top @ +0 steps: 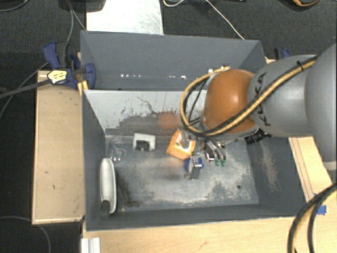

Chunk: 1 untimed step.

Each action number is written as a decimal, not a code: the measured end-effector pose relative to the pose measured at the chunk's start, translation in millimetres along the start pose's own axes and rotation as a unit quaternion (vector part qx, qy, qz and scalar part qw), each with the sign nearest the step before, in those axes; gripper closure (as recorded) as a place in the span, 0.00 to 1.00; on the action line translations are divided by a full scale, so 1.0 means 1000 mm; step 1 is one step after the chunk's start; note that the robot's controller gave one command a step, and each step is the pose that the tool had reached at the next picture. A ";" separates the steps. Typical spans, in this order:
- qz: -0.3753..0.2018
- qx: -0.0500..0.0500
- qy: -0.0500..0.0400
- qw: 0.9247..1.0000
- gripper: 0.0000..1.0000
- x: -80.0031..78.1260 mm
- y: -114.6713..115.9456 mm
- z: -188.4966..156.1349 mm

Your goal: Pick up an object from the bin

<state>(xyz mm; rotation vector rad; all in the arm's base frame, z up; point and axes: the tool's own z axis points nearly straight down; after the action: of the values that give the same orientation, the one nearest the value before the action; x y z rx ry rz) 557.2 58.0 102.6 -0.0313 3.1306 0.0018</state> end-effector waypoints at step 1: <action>-0.169 0.000 -0.006 0.986 1.00 -0.024 -0.055 0.028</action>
Offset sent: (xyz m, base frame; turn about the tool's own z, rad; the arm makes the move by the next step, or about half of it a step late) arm 0.0000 0.0000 0.0000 0.0000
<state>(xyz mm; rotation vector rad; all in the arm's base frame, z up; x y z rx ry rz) 582.5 4.0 74.9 -0.5589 3.0678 -0.0009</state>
